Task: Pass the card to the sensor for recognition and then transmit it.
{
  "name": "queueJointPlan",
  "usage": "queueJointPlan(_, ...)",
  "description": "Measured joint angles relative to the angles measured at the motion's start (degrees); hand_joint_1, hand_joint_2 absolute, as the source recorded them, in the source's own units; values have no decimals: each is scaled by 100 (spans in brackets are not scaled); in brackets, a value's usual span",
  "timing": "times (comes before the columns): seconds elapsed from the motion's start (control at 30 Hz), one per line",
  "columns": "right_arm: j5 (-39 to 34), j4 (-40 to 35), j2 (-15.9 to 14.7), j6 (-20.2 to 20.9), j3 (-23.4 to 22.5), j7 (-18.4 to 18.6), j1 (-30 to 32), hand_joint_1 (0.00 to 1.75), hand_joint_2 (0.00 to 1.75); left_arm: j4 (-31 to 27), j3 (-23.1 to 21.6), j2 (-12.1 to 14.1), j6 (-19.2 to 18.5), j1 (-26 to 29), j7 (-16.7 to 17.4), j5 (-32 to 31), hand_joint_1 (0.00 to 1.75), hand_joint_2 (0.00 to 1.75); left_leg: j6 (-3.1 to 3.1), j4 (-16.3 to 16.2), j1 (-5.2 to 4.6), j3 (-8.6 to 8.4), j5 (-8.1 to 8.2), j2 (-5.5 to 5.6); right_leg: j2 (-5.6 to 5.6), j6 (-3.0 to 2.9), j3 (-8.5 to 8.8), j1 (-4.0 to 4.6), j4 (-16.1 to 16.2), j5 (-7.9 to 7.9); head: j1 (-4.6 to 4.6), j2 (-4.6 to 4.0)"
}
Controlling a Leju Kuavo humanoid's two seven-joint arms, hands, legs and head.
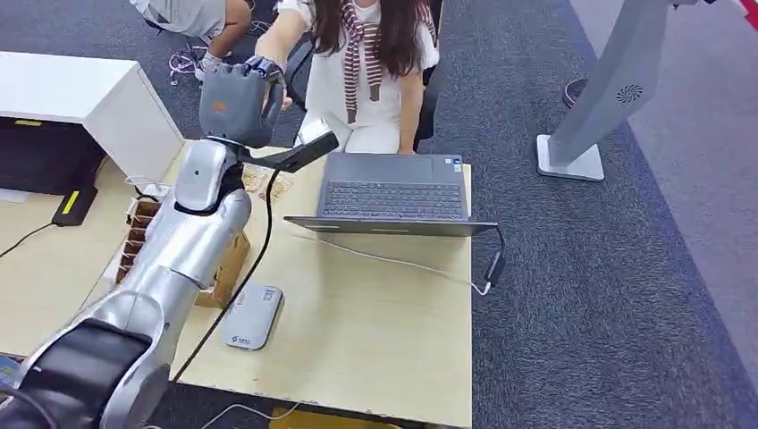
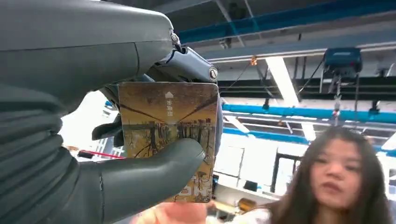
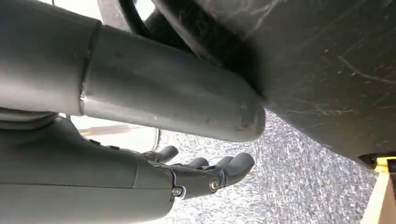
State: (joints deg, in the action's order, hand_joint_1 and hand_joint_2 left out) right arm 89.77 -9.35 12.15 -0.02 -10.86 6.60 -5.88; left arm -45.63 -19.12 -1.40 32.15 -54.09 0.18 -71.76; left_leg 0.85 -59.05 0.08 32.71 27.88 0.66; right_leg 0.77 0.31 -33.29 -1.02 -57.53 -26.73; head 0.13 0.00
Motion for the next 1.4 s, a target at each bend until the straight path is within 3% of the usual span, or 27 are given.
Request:
queueJointPlan(0.27,0,0,0,-2,135,-20,-5,0,0,633,153,0,59,-214,31,35,175,175,0,0,0,1,0,0,0,0,0,-1,-1,0,0,0)
queueJointPlan(0.3,0,0,0,-2,149,-26,-5,0,0,673,168,2,70,-216,31,37,126,175,0,0,0,1,0,0,0,0,0,-1,-1,0,2,0)
queueJointPlan(0.33,0,0,0,-2,173,-35,-4,0,0,714,179,2,79,-216,31,44,126,175,0,0,0,1,0,0,0,0,0,-1,-1,0,0,0)
queueJointPlan(0.37,0,0,0,-2,188,-41,-5,0,0,756,194,0,103,-216,28,40,0,175,0,0,0,1,-1,0,0,0,0,-1,-1,0,0,0)
queueJointPlan(0.57,0,0,0,-7,262,-46,-8,0,0,904,238,-9,225,-217,-35,24,0,175,-1,0,0,1,0,0,0,0,0,-1,-1,0,0,0)
queueJointPlan(0.87,-2,0,0,-22,273,-41,-7,0,0,891,310,-63,518,-101,-391,190,0,175,0,0,0,2,-1,0,-1,0,0,-1,-1,0,0,0)
queueJointPlan(0.97,-13,0,0,-66,271,-26,-3,0,0,652,310,-66,566,103,-615,267,0,175,0,0,0,2,-1,0,0,0,1,-1,-1,0,0,0)
queueJointPlan(1.23,-166,0,0,-343,267,39,77,0,0,-1807,275,251,596,2125,-1171,284,0,175,-9,5,0,1,12,-12,15,-6,-4,-1,0,-14,2,0)
queueJointPlan(1.4,-181,0,0,-439,262,44,123,0,0,-2924,262,527,747,3310,-1497,225,0,175,-8,7,0,3,13,-9,12,-5,-6,0,0,-20,0,0)
